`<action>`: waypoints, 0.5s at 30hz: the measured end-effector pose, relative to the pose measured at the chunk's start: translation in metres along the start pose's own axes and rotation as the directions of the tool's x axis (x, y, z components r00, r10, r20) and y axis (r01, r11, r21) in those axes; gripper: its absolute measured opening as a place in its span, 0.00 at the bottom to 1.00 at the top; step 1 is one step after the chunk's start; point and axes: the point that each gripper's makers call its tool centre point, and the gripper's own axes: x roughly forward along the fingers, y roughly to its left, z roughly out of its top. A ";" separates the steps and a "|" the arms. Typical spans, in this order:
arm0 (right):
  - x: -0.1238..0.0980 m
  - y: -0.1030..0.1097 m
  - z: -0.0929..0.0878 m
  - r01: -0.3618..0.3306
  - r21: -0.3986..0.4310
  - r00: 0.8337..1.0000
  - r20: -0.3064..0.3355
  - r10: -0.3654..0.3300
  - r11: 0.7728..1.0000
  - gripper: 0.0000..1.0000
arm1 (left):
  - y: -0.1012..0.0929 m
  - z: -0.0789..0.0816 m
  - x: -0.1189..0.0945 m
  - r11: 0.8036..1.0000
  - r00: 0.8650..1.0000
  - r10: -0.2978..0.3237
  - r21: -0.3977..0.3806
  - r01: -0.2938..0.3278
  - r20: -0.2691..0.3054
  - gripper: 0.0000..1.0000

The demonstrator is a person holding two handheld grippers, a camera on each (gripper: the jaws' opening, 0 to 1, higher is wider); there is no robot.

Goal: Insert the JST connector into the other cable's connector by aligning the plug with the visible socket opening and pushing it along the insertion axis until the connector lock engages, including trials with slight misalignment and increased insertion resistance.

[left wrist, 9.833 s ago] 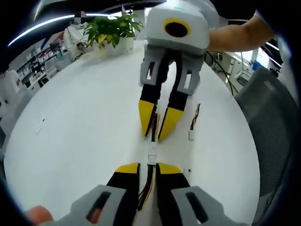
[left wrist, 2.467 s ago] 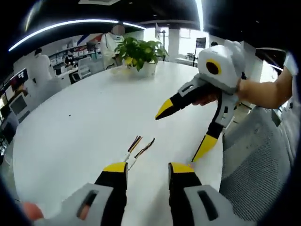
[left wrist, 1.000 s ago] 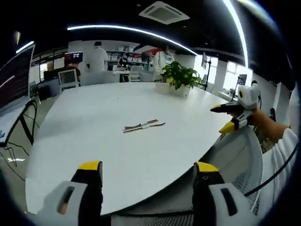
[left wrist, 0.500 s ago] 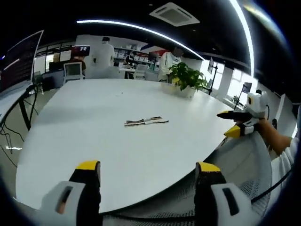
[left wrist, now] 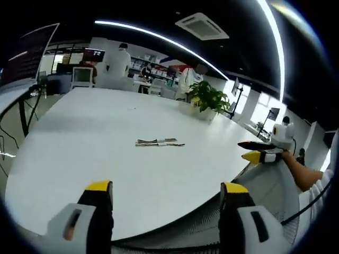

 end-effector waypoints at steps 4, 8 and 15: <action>0.000 -0.002 0.003 0.011 0.005 1.000 0.027 -0.011 1.000 0.79 | -0.003 0.006 -0.001 1.000 0.999 -0.013 0.013 0.012 0.044 0.75; 0.000 -0.008 0.011 0.032 0.074 0.994 0.098 -0.040 0.997 0.82 | -0.002 0.006 -0.001 1.000 0.999 -0.004 0.006 0.004 0.041 0.77; -0.001 -0.006 0.013 0.017 0.072 0.993 0.118 -0.026 0.997 0.85 | 0.000 0.005 -0.003 1.000 0.999 0.003 -0.016 -0.002 0.044 0.80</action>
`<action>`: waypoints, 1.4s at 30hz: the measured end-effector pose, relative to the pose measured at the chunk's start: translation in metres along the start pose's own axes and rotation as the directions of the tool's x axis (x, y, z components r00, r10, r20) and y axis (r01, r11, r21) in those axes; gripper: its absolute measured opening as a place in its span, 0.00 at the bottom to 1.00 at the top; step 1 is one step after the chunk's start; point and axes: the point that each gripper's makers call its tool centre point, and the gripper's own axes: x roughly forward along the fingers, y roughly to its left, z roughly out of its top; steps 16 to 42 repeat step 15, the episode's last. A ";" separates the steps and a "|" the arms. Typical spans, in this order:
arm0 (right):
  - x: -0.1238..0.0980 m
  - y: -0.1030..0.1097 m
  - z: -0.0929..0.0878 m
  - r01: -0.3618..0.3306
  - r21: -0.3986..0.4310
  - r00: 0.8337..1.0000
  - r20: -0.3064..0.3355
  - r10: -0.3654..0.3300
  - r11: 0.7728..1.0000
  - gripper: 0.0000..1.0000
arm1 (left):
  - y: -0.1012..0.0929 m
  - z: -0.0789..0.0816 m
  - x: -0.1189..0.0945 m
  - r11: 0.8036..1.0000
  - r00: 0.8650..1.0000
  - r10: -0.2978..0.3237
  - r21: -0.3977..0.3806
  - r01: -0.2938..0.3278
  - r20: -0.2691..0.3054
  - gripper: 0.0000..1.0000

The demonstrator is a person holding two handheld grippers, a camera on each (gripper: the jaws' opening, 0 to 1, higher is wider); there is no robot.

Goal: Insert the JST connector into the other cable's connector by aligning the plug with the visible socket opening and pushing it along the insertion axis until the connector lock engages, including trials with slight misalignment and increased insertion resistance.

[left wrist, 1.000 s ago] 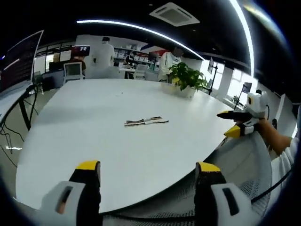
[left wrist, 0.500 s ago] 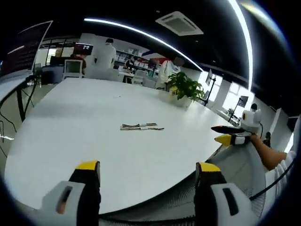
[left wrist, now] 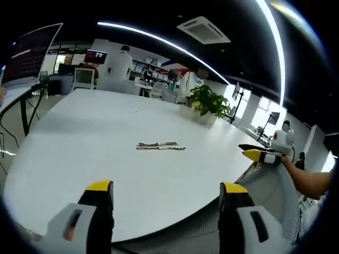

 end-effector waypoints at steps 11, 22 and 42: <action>-0.007 -0.003 0.030 -0.002 0.061 0.975 0.224 -0.012 0.998 0.89 | 0.002 -0.011 0.000 0.998 0.998 -0.001 -0.058 -0.002 -0.061 0.77; -0.007 -0.006 0.033 0.008 0.073 0.969 0.247 -0.026 0.997 0.91 | 0.011 -0.019 -0.002 0.994 0.993 0.045 -0.090 -0.055 -0.108 0.82; -0.007 -0.006 0.033 0.008 0.073 0.969 0.247 -0.026 0.997 0.91 | 0.011 -0.019 -0.002 0.994 0.993 0.045 -0.090 -0.055 -0.108 0.82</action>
